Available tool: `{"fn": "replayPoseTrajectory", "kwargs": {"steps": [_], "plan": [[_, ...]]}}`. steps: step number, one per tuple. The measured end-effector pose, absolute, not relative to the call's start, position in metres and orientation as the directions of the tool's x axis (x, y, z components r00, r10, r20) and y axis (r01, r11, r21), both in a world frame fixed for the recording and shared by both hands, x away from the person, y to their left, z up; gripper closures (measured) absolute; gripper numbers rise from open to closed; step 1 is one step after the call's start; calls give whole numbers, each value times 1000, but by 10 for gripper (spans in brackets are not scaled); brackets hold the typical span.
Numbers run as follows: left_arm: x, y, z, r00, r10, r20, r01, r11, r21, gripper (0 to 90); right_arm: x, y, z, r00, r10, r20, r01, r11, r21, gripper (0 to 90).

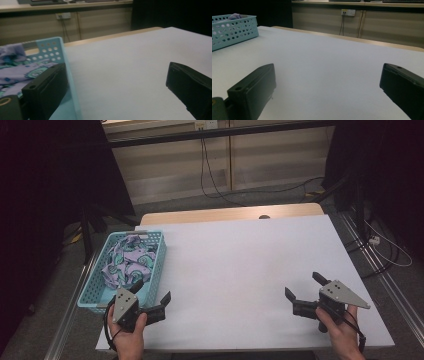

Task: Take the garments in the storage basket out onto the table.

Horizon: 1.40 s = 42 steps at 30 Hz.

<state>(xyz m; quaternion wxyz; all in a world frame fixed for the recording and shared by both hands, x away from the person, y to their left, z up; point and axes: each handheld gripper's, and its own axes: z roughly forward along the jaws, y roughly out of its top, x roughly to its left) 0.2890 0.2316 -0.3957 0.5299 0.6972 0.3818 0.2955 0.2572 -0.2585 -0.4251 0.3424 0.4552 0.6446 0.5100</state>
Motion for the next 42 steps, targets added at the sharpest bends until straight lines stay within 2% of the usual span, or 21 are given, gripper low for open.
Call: {"fn": "replayPoseTrajectory", "kwargs": {"steps": [4, 10, 15, 20, 26, 42], "plan": [[288, 233, -392, 527, 849, 35, 215, -173, 961, 40, 258, -259, -425, -357, 934, 24, 236, 65, 970, 1], [287, 233, -384, 545, 838, 15, 234, -169, 957, 49, 259, -259, -426, -367, 929, 45, 239, 47, 970, 0], [287, 234, -375, 530, 846, 57, 224, -205, 953, 50, 259, -260, -426, -370, 928, 51, 242, 43, 969, 0], [292, 236, -371, 528, 848, 45, 279, -223, 934, 44, 259, -259, -426, -372, 927, 51, 245, 45, 968, 0], [303, 246, -366, 535, 845, -15, 367, -217, 904, 50, 261, -258, -427, -379, 924, 46, 248, 53, 967, 0], [333, 260, -347, 504, 863, 19, 367, -235, 900, 79, 262, -256, -428, -384, 922, 46, 260, 60, 964, 0]]}}
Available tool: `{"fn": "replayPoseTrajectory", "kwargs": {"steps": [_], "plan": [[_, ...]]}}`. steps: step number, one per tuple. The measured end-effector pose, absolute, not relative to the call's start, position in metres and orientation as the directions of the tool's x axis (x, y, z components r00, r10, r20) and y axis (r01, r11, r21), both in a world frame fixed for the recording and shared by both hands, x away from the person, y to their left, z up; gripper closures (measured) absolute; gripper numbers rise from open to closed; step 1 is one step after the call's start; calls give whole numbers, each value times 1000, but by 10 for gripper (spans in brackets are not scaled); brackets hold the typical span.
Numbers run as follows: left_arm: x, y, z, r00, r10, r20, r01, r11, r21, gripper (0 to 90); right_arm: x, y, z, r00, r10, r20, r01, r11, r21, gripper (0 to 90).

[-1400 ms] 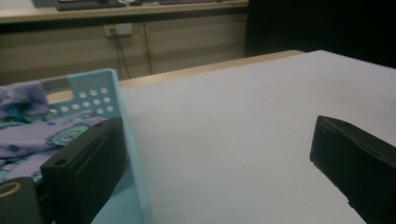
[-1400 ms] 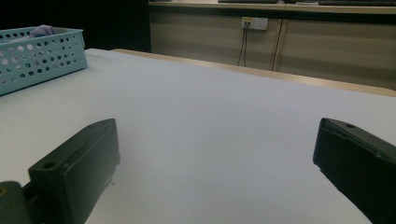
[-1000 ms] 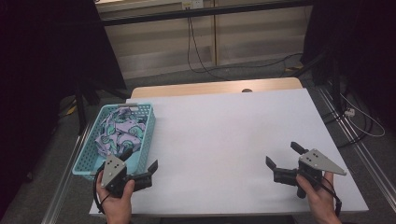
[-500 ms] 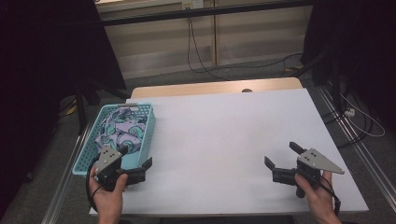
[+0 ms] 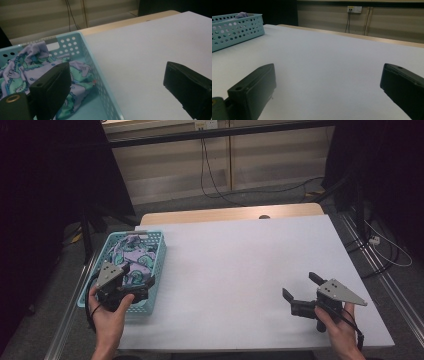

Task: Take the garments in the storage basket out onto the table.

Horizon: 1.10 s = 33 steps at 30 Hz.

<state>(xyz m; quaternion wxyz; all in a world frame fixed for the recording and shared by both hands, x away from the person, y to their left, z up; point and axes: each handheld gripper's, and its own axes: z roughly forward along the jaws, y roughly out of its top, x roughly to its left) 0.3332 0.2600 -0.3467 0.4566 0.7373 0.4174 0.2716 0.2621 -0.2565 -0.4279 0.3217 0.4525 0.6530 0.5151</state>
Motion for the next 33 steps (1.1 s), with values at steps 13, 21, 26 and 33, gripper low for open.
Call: {"fn": "replayPoseTrajectory", "kwargs": {"steps": [13, 21, 26, 33], "plan": [[379, 278, -326, 440, 898, 4, 459, -229, 859, 68, 261, -255, -427, -387, 921, 37, 254, 68, 965, 0], [415, 294, -330, 424, 904, -50, 567, -222, 793, 73, 261, -255, -427, -387, 921, 33, 256, 72, 964, 0], [431, 301, -343, 375, 927, -31, 602, -217, 768, 54, 261, -255, -427, -388, 921, 35, 257, 71, 964, 0], [457, 308, -371, 356, 934, -23, 644, -227, 731, 50, 261, -255, -428, -384, 923, 33, 261, 74, 963, 0]]}}
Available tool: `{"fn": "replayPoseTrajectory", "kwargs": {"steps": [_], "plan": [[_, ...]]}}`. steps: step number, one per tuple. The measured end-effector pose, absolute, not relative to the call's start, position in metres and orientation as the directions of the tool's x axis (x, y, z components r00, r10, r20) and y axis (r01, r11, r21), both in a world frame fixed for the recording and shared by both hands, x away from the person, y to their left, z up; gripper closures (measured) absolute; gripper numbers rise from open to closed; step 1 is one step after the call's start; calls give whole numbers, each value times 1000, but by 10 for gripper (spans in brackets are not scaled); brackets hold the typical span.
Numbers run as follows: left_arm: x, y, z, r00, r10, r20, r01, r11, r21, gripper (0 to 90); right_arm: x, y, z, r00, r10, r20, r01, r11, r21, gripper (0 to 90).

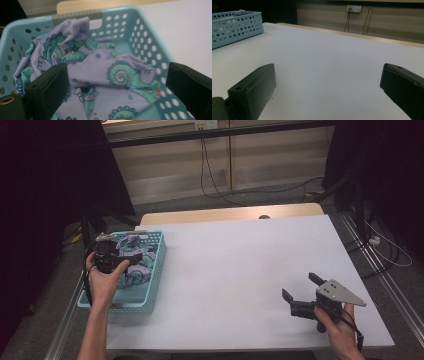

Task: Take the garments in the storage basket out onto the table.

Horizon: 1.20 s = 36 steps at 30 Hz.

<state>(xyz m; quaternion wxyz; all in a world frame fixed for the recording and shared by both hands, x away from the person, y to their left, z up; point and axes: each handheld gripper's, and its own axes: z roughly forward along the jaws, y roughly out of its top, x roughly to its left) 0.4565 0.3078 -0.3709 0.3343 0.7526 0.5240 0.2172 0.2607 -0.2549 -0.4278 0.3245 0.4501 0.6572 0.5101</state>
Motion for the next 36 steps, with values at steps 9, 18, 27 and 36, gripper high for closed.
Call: {"fn": "replayPoseTrajectory", "kwargs": {"steps": [9, 18, 27, 36], "plan": [[474, 312, -389, 303, 953, 33, 693, -244, 679, 49, 260, -256, -428, -387, 921, 31, 259, 77, 963, 1], [493, 326, -405, 254, 967, 4, 760, -202, 617, 58, 260, -255, -428, -391, 920, 35, 267, 77, 961, 3], [498, 331, -423, 230, 973, -27, 835, -183, 518, 51, 260, -254, -429, -395, 918, 29, 265, 83, 961, 5], [503, 330, -432, 258, 961, -102, 878, -189, 441, 0, 260, -253, -429, -398, 917, 26, 268, 89, 959, 5]]}}
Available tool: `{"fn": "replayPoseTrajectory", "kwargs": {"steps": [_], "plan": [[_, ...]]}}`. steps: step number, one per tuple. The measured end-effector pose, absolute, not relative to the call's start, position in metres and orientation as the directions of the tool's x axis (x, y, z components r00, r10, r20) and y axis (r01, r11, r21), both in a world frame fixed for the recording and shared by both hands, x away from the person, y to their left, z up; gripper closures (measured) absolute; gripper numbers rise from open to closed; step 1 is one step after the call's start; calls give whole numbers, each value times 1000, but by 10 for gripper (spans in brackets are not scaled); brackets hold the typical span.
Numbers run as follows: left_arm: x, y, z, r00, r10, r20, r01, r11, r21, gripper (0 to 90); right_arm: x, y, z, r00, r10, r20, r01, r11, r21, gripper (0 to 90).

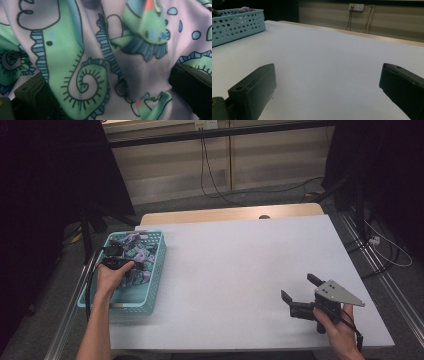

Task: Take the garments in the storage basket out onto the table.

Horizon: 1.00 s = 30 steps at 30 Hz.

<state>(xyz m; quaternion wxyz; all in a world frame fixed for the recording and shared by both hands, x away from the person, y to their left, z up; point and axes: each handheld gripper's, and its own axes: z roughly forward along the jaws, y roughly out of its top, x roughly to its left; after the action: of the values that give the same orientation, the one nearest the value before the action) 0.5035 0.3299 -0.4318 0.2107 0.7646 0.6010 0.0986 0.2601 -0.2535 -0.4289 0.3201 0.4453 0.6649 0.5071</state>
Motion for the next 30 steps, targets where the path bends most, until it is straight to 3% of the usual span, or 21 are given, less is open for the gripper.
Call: {"fn": "replayPoseTrajectory", "kwargs": {"steps": [12, 18, 20, 21, 25, 30], "plan": [[503, 322, -432, 248, 965, -87, 897, -195, 396, 11, 259, -253, -429, -408, 913, 23, 264, 93, 960, 5], [497, 315, -423, 301, 948, -103, 895, -243, 375, 259, 260, -252, -429, -406, 914, 24, 269, 94, 959, 5], [495, 313, -421, 337, 935, -113, 885, -273, 378, 395, 260, -252, -429, -408, 913, 20, 266, 98, 959, 5], [494, 312, -421, 355, 926, -124, 875, -283, 392, 535, 260, -252, -429, -405, 914, 22, 269, 97, 958, 5], [491, 310, -420, 348, 925, -155, 878, -264, 398, 636, 260, -251, -429, -409, 912, 20, 266, 98, 959, 5], [488, 302, -418, 345, 933, -100, 871, -278, 405, 698, 260, -252, -429, -410, 912, 21, 266, 98, 959, 5]]}}
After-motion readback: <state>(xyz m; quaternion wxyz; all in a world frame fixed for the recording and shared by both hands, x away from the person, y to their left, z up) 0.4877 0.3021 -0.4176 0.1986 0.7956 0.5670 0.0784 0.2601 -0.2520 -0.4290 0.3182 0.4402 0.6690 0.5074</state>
